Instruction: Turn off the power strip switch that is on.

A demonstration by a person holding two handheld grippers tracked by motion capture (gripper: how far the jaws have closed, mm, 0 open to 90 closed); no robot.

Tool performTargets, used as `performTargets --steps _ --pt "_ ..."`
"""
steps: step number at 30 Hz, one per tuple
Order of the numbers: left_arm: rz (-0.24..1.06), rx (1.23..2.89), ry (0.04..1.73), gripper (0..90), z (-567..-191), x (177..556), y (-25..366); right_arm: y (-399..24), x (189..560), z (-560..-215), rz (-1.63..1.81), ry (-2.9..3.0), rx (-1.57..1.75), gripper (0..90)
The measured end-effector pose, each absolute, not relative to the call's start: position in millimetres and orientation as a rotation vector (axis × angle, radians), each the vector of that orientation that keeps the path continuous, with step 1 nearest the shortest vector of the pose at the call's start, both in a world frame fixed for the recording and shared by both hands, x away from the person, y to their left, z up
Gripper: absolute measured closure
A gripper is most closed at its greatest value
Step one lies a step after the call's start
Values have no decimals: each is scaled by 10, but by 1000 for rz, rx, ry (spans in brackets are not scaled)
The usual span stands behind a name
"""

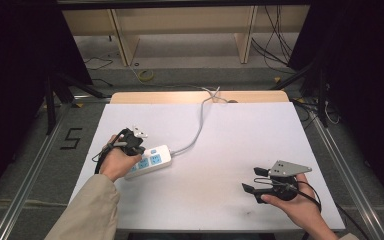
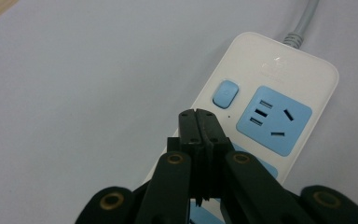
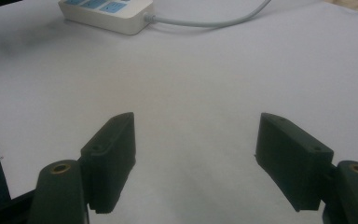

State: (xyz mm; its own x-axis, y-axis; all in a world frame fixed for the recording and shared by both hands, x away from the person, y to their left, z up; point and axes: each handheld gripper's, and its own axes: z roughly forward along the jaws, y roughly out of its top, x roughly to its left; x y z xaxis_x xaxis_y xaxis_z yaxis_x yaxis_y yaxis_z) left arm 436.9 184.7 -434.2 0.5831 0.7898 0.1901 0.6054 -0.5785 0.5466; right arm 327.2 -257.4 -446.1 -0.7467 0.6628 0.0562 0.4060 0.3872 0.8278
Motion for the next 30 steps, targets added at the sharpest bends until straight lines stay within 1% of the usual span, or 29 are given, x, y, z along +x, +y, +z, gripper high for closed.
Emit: performTargets --steps 30 --pt "551 2447 1136 899 -4458 4470 1855 -2570 3268 -4461 1290 2372 934 290"
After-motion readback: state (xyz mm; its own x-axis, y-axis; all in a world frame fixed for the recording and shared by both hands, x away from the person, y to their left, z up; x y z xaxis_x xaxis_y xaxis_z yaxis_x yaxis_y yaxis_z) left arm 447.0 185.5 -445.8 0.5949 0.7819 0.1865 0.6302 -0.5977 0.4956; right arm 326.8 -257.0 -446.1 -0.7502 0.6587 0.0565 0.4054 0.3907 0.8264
